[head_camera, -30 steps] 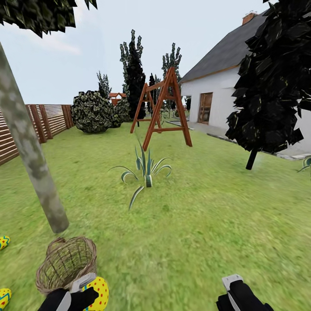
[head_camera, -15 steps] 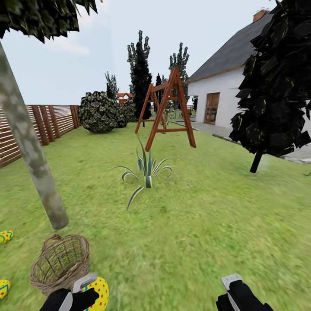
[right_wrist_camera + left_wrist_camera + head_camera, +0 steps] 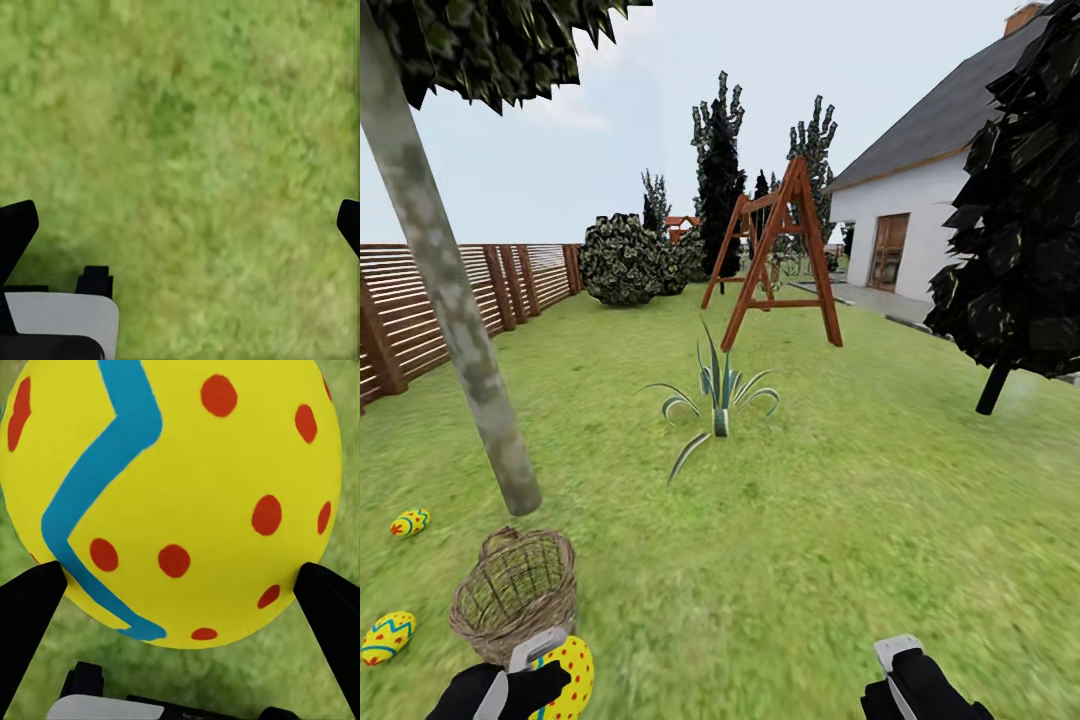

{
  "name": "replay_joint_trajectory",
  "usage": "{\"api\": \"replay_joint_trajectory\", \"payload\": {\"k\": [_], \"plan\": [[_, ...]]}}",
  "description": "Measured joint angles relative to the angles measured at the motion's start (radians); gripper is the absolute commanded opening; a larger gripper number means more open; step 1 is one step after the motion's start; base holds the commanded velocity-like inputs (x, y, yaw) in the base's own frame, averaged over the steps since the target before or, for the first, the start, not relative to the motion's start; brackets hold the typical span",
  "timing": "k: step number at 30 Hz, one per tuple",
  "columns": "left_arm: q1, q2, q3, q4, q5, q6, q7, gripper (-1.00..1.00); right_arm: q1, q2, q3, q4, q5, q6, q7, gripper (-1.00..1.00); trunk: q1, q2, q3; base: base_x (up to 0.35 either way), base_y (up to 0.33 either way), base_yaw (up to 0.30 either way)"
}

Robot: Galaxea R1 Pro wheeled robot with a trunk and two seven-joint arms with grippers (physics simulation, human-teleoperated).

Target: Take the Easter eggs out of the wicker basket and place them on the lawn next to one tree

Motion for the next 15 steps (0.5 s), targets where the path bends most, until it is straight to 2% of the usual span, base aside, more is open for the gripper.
{"api": "replay_joint_trajectory", "payload": {"k": [5,15], "plan": [[0.000,0.007,0.002,-0.026,0.005,0.074,-0.005,-1.00,0.000,0.001,0.000,-0.001,-0.001,0.002,0.001,1.00,-0.012,0.021,0.010,0.271,-0.170,0.001],[0.000,0.003,0.002,-0.016,0.006,0.097,-0.005,-1.00,0.000,0.000,0.000,-0.002,-0.001,0.005,0.001,1.00,-0.050,0.091,0.041,0.282,-0.161,0.000]]}}
